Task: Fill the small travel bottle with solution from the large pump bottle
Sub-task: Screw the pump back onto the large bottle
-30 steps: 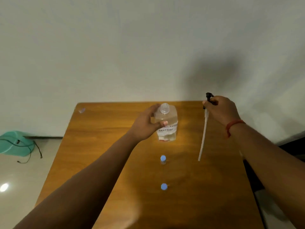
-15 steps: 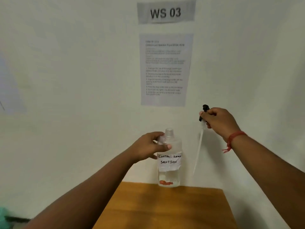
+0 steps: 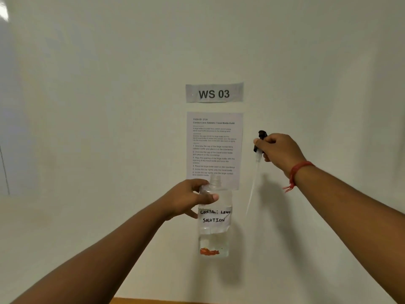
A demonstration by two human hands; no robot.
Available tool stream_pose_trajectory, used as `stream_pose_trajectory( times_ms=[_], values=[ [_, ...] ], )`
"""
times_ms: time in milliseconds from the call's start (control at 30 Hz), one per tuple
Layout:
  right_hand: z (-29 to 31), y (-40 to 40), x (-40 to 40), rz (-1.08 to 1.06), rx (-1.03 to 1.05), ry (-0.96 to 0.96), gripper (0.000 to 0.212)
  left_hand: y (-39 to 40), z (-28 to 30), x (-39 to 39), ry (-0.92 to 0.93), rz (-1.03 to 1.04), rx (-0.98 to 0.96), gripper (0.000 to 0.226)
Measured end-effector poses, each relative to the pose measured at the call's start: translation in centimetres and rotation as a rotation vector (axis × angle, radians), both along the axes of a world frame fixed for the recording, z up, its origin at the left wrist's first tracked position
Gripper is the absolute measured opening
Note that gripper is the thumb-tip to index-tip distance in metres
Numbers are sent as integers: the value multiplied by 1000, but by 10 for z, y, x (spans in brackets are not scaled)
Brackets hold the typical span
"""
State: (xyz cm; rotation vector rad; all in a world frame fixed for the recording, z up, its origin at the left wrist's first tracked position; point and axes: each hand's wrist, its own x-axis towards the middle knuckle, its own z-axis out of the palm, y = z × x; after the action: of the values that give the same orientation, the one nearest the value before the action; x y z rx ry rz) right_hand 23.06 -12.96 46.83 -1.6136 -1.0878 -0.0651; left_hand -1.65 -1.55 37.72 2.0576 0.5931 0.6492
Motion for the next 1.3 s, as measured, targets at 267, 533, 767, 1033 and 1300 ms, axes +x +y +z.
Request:
stream_pose_trajectory(
  times_ms=[267, 533, 767, 1033, 1300],
  values=[
    [60, 5, -12, -58, 234, 24, 41, -7, -8, -1, -7, -11, 5, 69],
    [68, 15, -22, -90, 320, -7, 35, -10, -16, 4, 9, -1, 9, 78],
    [48, 19, -37, 10, 260, -102, 31, -6, -16, 7, 10, 4, 9, 77],
    [11, 17, -51, 312, 99, -130, 16, -4, -12, 12, -1, 3, 22, 77],
    [-18, 9, -53, 442, -117, -286, 19, -5, -6, 14, 0, 16, 27, 62]
  ],
)
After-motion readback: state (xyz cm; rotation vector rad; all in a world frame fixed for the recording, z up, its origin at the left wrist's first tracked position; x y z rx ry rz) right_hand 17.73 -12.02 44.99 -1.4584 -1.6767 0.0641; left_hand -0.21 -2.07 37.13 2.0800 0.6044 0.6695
